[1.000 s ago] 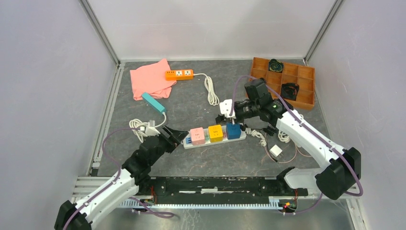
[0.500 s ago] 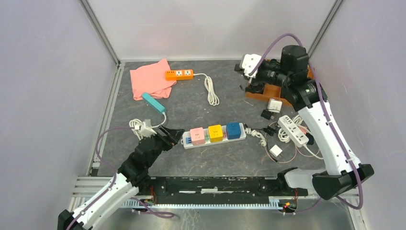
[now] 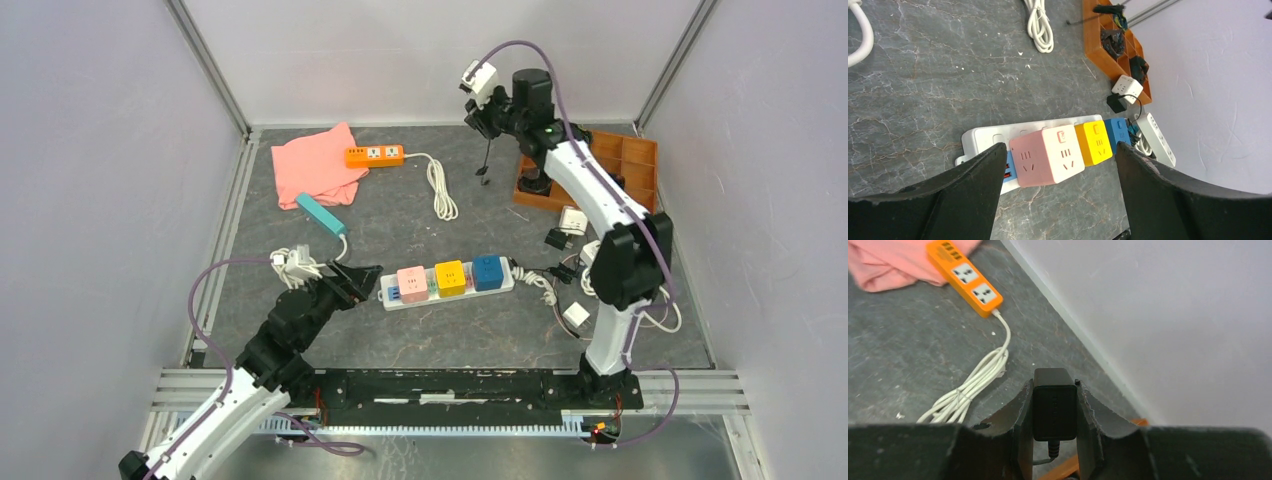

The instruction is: Pull the plug off the socket

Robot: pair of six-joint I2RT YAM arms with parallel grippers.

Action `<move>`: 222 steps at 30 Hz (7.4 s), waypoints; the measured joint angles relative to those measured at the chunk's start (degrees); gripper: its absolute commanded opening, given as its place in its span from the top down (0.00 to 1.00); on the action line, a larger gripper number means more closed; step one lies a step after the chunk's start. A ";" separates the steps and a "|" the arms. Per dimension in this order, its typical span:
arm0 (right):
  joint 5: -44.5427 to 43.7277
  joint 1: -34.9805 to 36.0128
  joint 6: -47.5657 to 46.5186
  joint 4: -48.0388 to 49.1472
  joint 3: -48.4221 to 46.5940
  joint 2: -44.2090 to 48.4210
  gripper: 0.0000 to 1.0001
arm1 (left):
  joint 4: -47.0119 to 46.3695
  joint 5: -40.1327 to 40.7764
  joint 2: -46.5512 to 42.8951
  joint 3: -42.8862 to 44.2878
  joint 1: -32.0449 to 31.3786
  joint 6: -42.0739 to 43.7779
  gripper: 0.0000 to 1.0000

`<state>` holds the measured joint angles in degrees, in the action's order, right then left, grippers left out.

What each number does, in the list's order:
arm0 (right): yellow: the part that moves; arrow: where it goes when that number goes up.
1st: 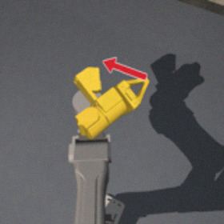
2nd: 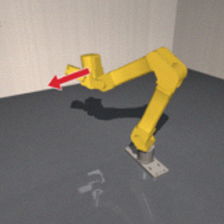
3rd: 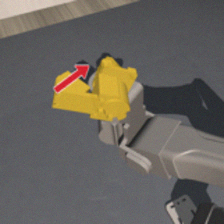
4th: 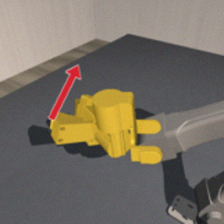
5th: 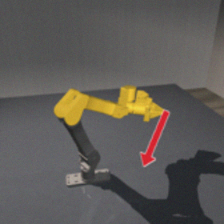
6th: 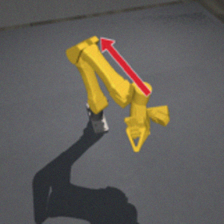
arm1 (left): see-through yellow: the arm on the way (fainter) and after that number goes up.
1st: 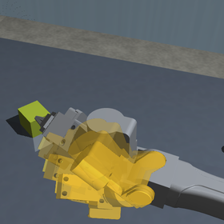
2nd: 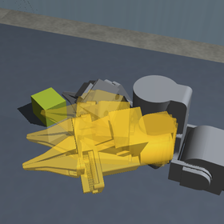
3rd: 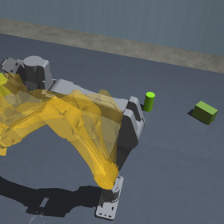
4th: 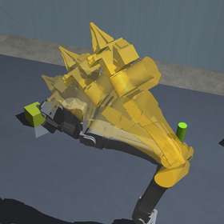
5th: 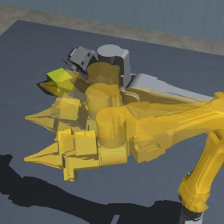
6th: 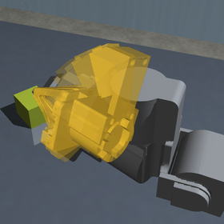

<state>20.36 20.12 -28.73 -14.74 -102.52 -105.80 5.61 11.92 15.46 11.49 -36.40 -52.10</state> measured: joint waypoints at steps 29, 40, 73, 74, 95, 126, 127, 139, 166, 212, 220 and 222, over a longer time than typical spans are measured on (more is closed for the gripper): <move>-20.41 -1.01 10.32 7.28 7.06 -18.14 0.08 | 2.12 -3.54 -3.93 -0.09 0.00 1.44 0.11; 6.43 -2.40 -2.62 0.76 21.14 13.88 0.02 | -0.37 -7.45 -2.84 -0.31 0.00 2.32 0.03; 22.16 24.52 -27.39 -11.58 41.79 22.51 0.02 | 3.10 -9.42 -0.20 3.87 0.00 7.32 0.03; 20.96 25.68 -26.01 -10.71 40.39 21.18 0.02 | 3.80 -8.87 -1.88 3.87 0.00 6.95 0.03; 0.09 34.77 -15.02 -8.46 30.86 3.93 0.02 | 12.83 -4.68 -10.97 1.81 -0.04 2.16 0.02; 13.84 29.31 -19.12 -15.37 31.47 14.82 1.00 | -1.42 -11.80 -8.37 -8.87 -0.07 -10.60 0.03; 14.38 29.14 -19.23 -15.34 31.63 14.82 1.00 | -2.78 -12.33 -7.39 -9.11 -0.07 -11.32 0.04; 16.11 28.83 -19.58 -14.51 32.98 14.86 1.00 | -15.10 -15.06 9.07 -9.97 -0.07 -14.95 0.34; 22.75 24.48 -22.75 -16.41 33.33 24.20 1.00 | -18.05 -14.97 11.69 -9.92 -0.33 -16.90 0.98; -2.49 -2.51 -4.28 -0.85 13.00 -13.14 0.43 | -13.31 -14.21 5.66 -10.73 -0.33 -16.81 0.98; -3.91 -2.51 -3.96 -1.68 12.52 -14.23 0.02 | -13.40 -14.45 5.81 -10.73 -0.31 -16.81 0.98; -3.65 -2.51 -3.87 -1.99 12.50 -13.46 0.02 | -13.40 -14.49 5.81 -10.73 -0.31 -16.79 0.98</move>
<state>16.71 17.61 -32.60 -16.73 -90.02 -119.26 -7.79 -2.57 21.28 0.75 -36.71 -68.88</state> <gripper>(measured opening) 0.978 0.424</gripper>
